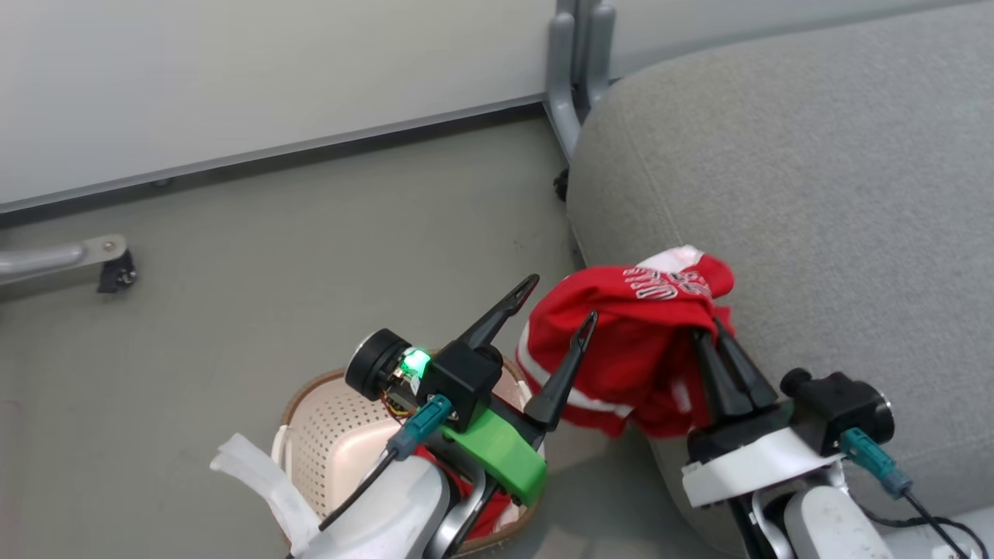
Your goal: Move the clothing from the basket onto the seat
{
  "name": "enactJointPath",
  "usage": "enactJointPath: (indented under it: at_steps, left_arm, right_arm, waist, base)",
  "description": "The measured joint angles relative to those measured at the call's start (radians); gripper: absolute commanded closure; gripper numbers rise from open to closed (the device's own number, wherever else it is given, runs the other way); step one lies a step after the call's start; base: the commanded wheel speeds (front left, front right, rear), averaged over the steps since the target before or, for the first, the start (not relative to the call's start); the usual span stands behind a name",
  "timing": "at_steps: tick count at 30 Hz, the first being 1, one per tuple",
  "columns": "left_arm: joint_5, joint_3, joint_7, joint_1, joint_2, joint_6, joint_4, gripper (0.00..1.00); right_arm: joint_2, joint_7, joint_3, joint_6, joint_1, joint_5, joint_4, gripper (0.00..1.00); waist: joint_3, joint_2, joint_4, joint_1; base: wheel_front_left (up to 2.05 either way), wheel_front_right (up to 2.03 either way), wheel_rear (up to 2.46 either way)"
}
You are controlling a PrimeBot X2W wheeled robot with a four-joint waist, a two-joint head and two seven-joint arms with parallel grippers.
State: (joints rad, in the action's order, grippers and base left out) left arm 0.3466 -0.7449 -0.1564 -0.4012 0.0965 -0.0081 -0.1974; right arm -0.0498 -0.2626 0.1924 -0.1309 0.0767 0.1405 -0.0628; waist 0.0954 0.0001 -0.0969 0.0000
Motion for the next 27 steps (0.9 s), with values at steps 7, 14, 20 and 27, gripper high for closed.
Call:
enactJointPath:
  at_steps: [7,14,20,27]
  left_arm:
    - [-0.026,-0.009,-0.021,-0.034,0.013,-0.010,0.022,0.00]
    - [-0.040,-0.022,-0.007,-0.062,0.032,-0.015,0.029,0.00]
    - [-0.059,-0.034,0.024,-0.099,0.049,-0.023,0.061,0.00]
    - [-0.097,-0.050,0.065,-0.171,0.073,-0.036,0.126,0.00]
  right_arm:
    - [-0.001,0.000,-0.049,0.000,0.021,0.017,0.076,1.00]
    - [-0.002,0.000,-0.092,0.000,0.032,0.123,0.125,1.00]
    - [0.000,0.000,-0.132,0.000,0.116,0.176,0.153,1.00]
    - [-0.008,0.000,-0.288,0.000,0.315,0.197,0.158,1.00]
  waist:
    - [0.054,0.0000,-0.080,0.0000]
    - [0.120,0.0000,-0.167,0.0000]
    - [0.199,0.0000,-0.215,0.0000]
    - [0.317,0.0000,-0.232,0.0000]
  base:
    - [0.00,0.00,0.00]
    - [0.00,0.00,0.00]
    - [0.00,0.00,0.00]
    - [0.00,0.00,0.00]
